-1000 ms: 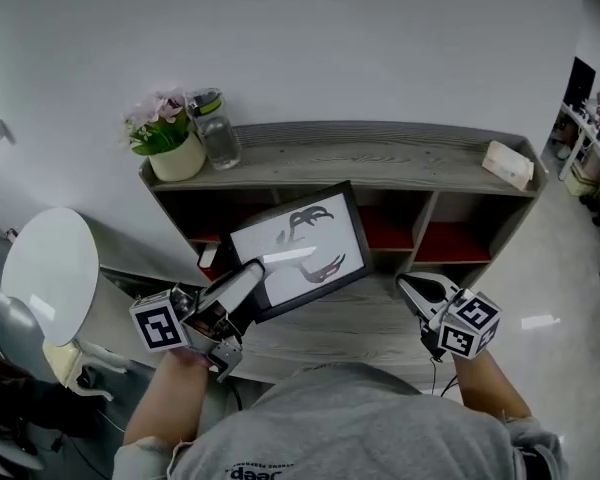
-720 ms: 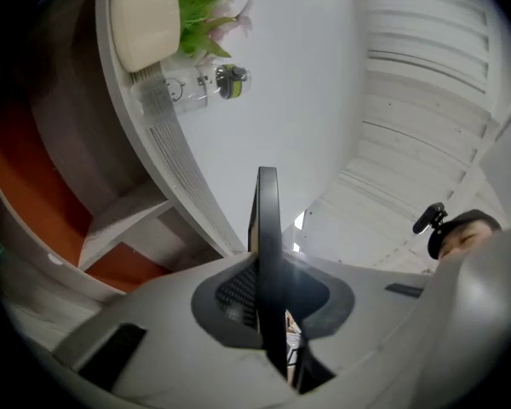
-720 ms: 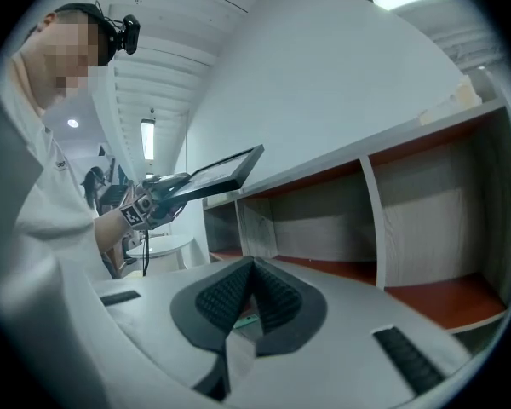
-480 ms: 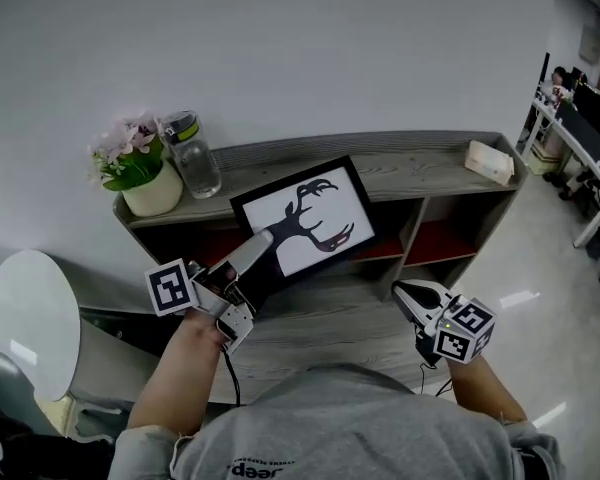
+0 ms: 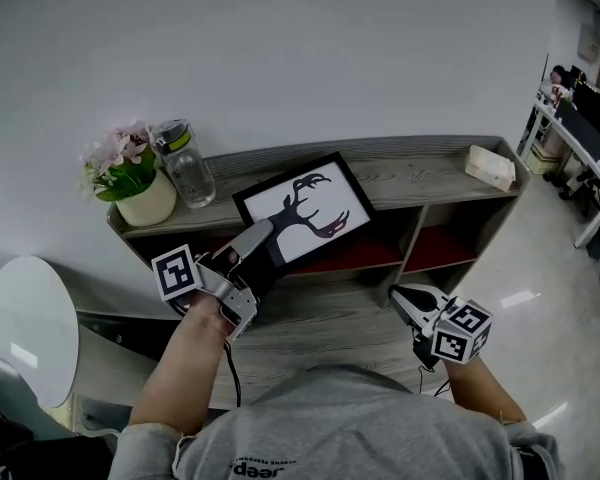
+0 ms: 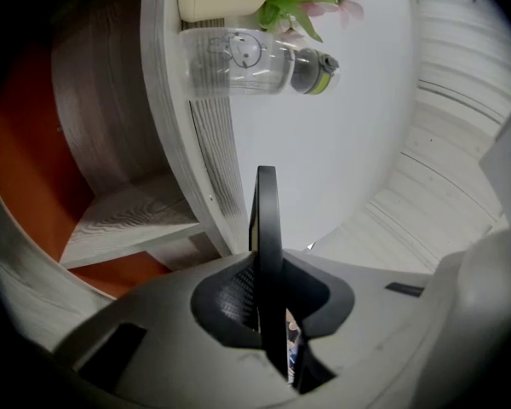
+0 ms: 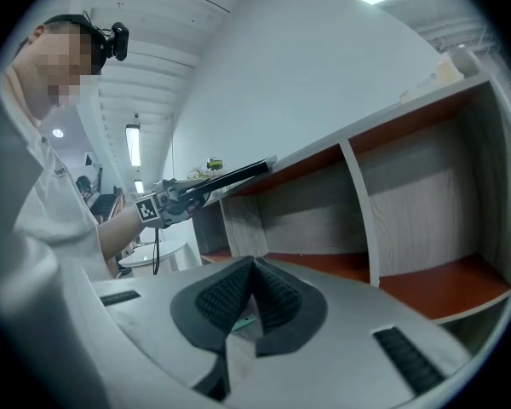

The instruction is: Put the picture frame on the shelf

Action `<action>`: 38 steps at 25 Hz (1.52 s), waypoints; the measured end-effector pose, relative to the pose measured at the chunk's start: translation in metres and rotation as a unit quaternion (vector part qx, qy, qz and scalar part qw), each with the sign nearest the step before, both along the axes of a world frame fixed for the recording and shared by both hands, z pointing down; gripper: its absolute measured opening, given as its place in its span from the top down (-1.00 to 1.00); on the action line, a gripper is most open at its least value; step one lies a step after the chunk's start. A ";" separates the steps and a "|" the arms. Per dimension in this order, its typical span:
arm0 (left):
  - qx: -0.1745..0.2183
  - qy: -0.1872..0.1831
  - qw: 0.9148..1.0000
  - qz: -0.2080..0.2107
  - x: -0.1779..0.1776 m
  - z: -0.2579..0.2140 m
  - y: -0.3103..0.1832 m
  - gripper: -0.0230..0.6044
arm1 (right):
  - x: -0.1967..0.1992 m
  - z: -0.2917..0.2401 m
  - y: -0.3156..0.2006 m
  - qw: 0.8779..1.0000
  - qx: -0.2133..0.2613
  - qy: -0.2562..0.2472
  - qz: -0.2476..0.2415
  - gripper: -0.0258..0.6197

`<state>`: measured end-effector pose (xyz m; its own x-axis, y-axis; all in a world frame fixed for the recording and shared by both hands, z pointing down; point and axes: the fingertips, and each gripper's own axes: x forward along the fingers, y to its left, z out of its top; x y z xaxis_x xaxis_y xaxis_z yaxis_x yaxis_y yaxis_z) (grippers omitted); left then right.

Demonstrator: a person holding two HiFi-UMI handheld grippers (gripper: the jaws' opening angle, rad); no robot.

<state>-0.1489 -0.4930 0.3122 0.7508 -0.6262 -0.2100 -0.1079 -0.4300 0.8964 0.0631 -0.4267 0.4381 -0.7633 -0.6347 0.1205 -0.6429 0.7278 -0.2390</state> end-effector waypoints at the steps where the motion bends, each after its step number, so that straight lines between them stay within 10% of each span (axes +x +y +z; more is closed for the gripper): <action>1: -0.009 0.006 1.000 -0.002 0.000 0.001 -0.003 0.76 | -0.001 0.000 -0.001 1.000 -0.001 -0.001 -0.003 0.89; 19: -0.060 0.019 0.997 -0.035 -0.012 -0.021 -0.035 0.33 | -0.021 0.012 -0.005 0.999 -0.028 0.004 -0.045 0.89; 28: -0.047 -0.108 0.987 -0.112 -0.027 -0.036 -0.051 0.02 | -0.027 0.014 -0.003 0.998 -0.028 0.023 -0.052 0.89; 38: 0.037 -0.329 0.919 -0.213 -0.024 -0.043 -0.077 -0.09 | -0.038 0.022 -0.001 0.996 -0.031 0.049 -0.063 0.89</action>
